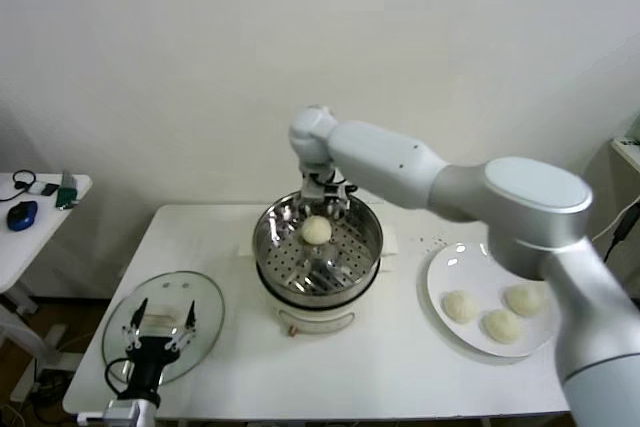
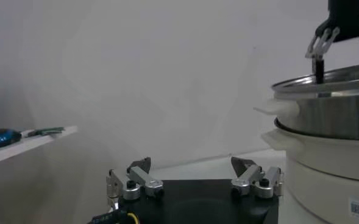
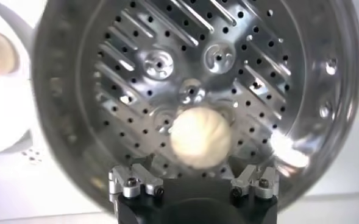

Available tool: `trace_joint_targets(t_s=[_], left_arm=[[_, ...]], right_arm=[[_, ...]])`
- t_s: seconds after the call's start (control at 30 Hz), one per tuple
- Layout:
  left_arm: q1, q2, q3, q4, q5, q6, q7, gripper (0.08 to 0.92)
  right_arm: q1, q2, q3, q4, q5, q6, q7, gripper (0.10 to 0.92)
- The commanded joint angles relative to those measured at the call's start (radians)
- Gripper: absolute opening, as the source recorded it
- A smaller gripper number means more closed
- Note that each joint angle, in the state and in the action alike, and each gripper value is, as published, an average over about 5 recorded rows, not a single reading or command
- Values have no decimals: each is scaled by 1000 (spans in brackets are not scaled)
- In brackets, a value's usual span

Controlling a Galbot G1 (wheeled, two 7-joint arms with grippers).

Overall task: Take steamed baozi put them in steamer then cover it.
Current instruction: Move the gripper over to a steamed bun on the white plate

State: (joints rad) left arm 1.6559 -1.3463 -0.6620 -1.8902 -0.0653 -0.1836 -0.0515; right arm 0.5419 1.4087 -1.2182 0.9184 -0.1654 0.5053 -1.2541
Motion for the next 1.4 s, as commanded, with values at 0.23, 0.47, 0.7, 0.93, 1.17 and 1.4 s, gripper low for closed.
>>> trace_joint_targets(t_s=[0.23,0.47,0.7,0.93,1.17,1.4], left_arm=[[18,15,9,-22,-13,-3,-1,823],[37,36,26,-22,-28,-7,-1,823],[51,35,24,-20,-30,-10,-2,823],[56,28,17,-30,-27,-8,-3,823],[48,33,13,-37,-13,1,-3,823],[49,19,19,-31,0,1,-4,823]], right_arm=[[310,-587,-356,411,725,-648,303,823],[269,-830,-409,542,735,-838,291,823],[36,-910,-299,574,596,-888,281,823],[-241,-897,-93,494,448,-875,281,823],[-375,-854,12,434,375,-852,289,823],[-400,-819,40,382,361,-839,286,823]])
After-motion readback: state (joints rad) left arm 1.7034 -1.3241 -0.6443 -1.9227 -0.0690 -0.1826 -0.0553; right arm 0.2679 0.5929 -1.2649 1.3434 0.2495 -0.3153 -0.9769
